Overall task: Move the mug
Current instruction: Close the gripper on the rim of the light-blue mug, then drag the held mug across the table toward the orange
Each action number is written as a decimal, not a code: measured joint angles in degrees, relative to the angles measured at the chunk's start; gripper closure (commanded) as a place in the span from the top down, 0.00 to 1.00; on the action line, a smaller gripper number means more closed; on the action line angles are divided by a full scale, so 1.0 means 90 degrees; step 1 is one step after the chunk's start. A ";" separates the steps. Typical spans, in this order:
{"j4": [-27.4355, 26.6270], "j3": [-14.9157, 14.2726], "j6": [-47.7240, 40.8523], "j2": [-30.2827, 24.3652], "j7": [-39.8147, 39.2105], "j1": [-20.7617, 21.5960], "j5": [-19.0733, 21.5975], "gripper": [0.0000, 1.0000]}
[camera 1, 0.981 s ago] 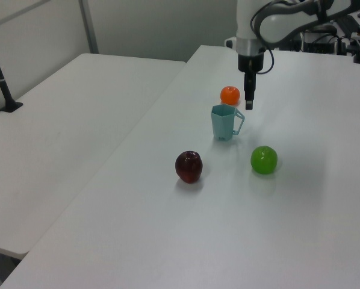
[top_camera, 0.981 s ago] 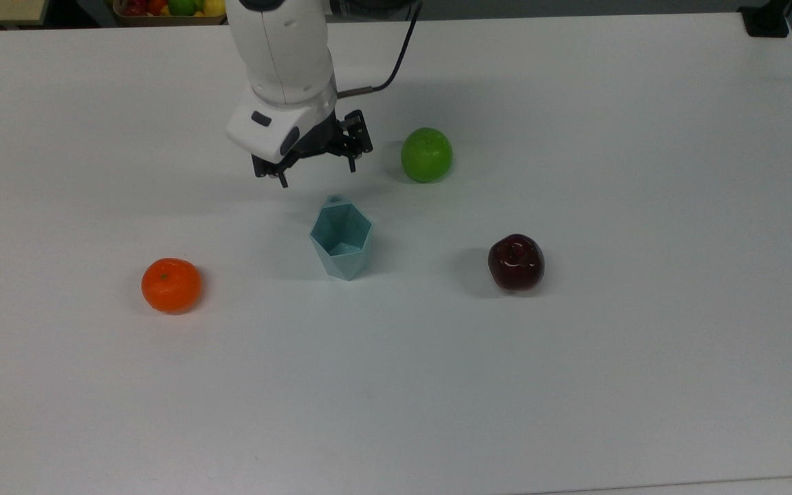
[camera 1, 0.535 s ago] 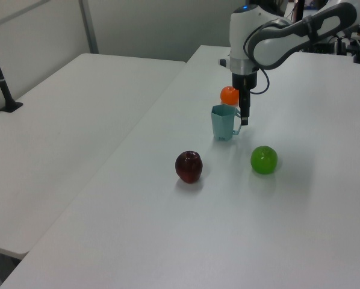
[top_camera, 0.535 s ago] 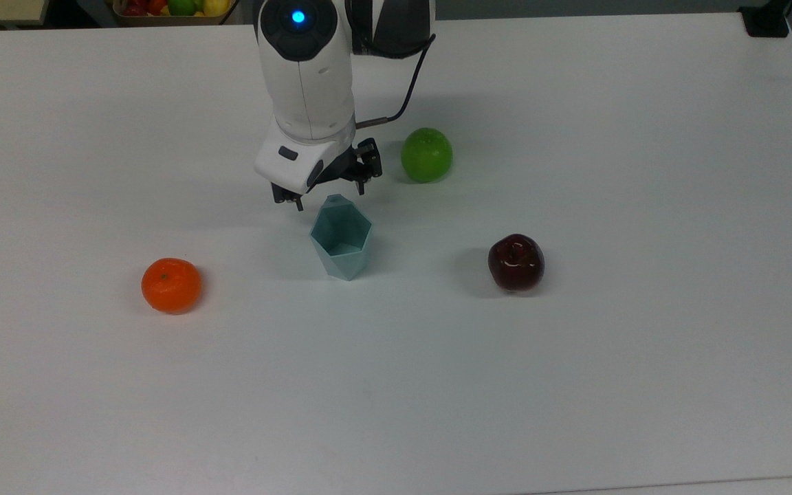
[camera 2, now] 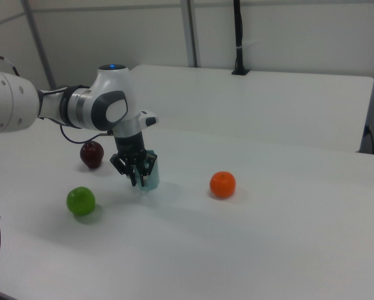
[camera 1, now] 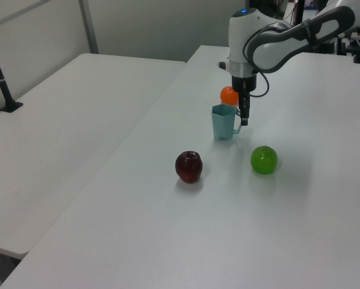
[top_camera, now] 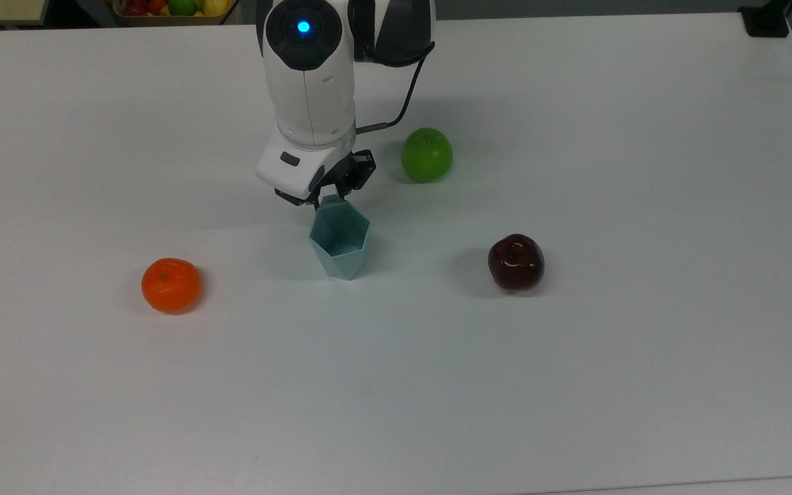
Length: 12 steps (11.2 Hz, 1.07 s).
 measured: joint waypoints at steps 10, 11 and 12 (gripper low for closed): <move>0.0067 -0.0022 0.0005 -0.0251 0.0312 -0.0026 -0.0001 0.00; 0.0019 -0.0046 -0.0006 -0.0453 0.0414 -0.0045 0.0000 0.00; -0.0044 -0.0070 -0.0137 -0.0678 0.0609 -0.0057 0.0000 0.00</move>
